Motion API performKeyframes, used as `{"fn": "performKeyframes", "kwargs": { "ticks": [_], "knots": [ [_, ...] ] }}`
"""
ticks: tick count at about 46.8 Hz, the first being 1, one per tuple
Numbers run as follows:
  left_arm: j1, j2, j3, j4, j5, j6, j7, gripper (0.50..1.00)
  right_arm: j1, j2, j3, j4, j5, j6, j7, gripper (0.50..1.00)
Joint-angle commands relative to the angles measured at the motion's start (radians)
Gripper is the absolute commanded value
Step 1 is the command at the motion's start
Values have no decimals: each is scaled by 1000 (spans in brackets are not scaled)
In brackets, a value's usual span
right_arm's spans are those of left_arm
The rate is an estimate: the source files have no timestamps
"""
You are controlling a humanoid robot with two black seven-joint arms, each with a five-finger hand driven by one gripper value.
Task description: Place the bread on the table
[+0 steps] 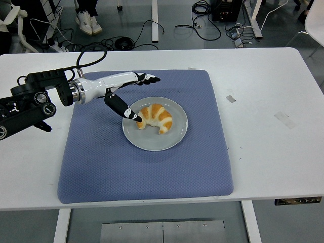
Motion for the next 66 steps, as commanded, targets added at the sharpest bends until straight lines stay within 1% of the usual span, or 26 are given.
{"fn": "performKeyframes", "kwargs": {
  "ticks": [1,12,17,22,33,45,51,58,64,66],
  "knots": [
    [-6,0,15,2,11,-1,0,966,0,0,1,0,0,0,0,1000],
    [-9,-8,15,27,11,0,-1,965,0,0,0,0,0,0,0,1000],
    [-3,-43,17,54,11,0,-3,965,0,0,1,0,0,0,0,1000],
    [3,-63,26,79,10,2,-3,965,0,0,0,1,0,0,0,1000],
    [3,-101,31,90,10,2,-4,963,0,0,1,0,0,0,0,1000],
    [11,-136,34,139,13,3,-6,934,0,0,0,1,0,0,0,1000],
    [21,-146,32,143,13,5,-9,930,0,0,0,1,0,0,0,1000],
    [23,-161,34,163,13,6,-9,902,0,0,1,1,0,0,0,1000],
    [29,-170,37,175,14,6,-9,896,0,0,1,0,0,0,0,1000],
    [31,-176,49,177,13,8,-9,887,0,0,0,0,0,0,-2,1000]
  ]
}}
